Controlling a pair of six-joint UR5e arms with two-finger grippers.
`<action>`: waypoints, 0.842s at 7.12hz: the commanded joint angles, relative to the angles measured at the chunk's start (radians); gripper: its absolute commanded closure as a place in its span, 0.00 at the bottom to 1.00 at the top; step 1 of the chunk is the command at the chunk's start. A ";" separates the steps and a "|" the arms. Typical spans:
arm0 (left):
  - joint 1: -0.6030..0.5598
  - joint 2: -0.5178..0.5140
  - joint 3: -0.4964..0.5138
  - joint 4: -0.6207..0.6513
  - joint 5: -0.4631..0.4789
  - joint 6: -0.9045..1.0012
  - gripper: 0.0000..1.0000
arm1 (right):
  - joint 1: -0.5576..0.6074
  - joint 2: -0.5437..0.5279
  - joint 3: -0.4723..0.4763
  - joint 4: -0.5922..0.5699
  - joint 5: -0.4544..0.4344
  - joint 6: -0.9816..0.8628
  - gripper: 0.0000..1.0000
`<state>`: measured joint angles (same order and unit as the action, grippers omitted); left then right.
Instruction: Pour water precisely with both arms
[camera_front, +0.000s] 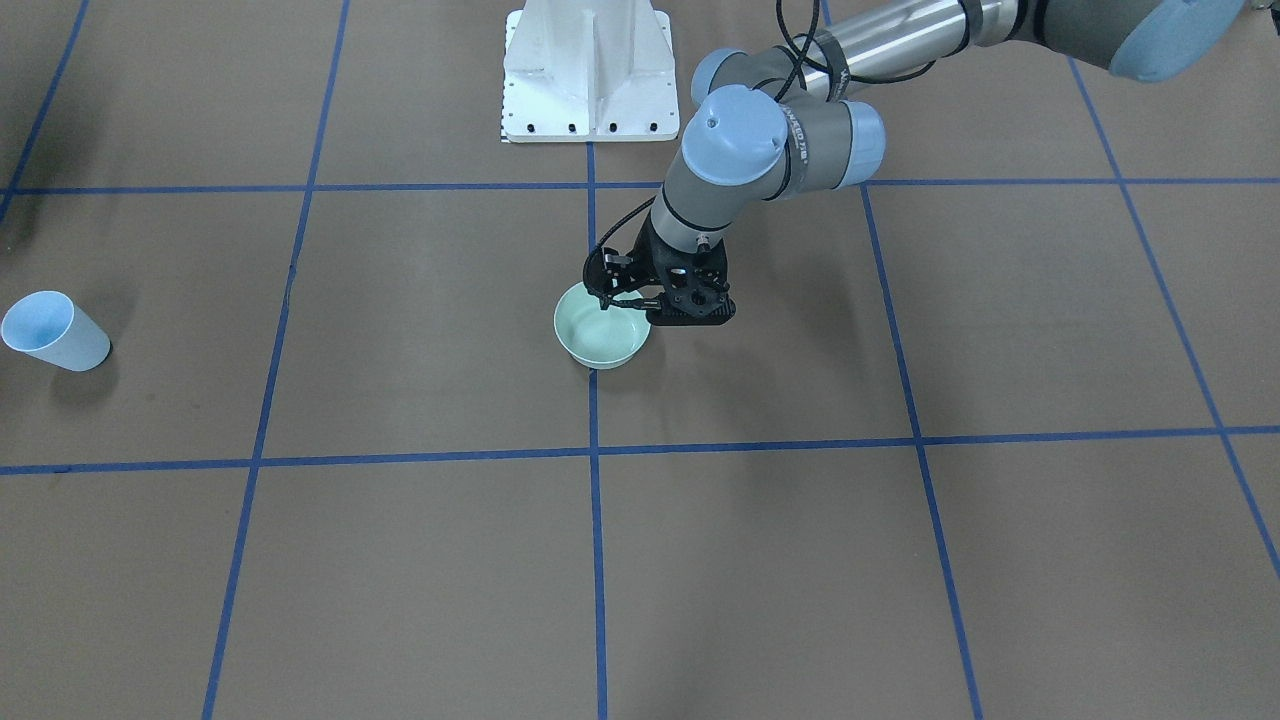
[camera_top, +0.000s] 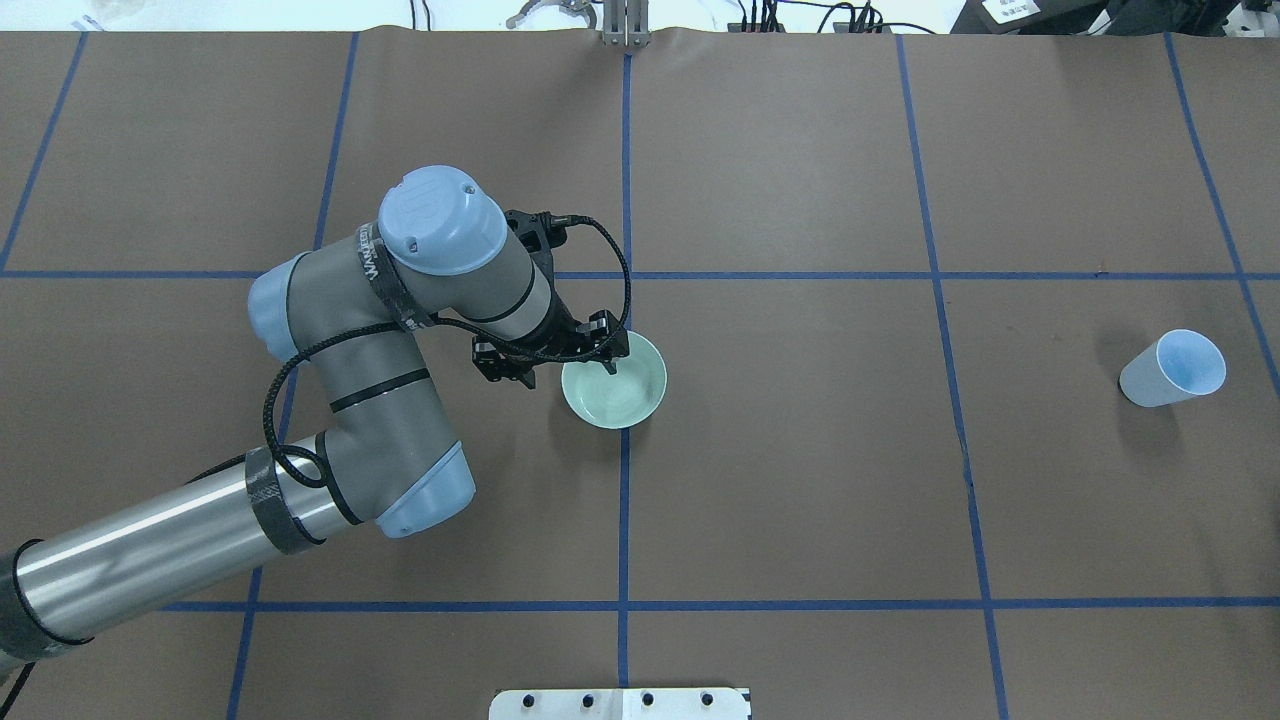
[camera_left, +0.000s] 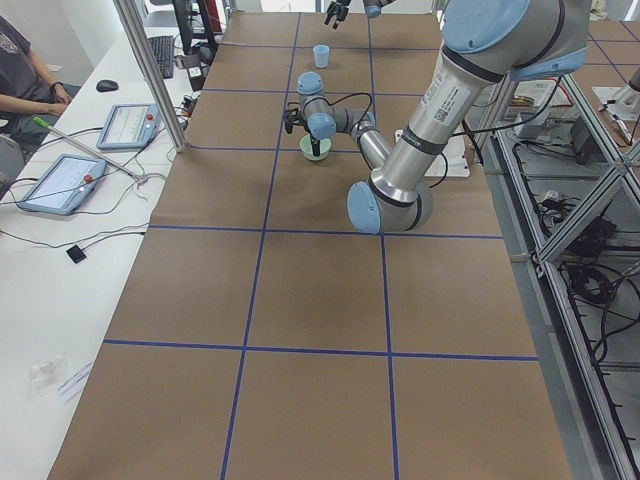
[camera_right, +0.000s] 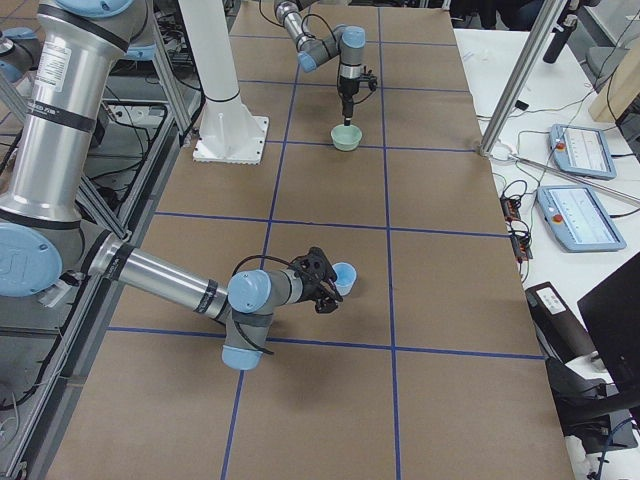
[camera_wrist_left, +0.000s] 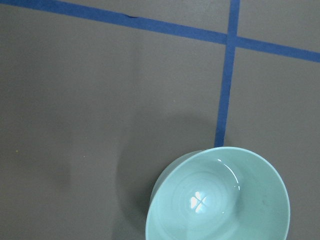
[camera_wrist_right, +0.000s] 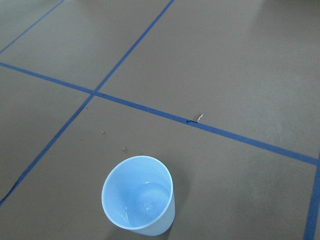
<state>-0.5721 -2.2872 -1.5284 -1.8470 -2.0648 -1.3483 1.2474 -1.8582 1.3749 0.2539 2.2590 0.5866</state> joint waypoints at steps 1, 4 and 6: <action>0.000 0.000 0.001 0.000 0.000 0.000 0.00 | -0.092 0.019 -0.043 0.061 -0.103 -0.123 0.02; 0.000 0.000 0.001 0.000 0.000 0.000 0.00 | -0.193 0.022 -0.050 0.064 -0.194 -0.087 0.02; 0.000 0.000 0.001 0.000 0.000 0.000 0.00 | -0.233 0.025 -0.057 0.071 -0.230 -0.018 0.02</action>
<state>-0.5722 -2.2871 -1.5279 -1.8469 -2.0647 -1.3485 1.0408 -1.8356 1.3207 0.3221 2.0517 0.5329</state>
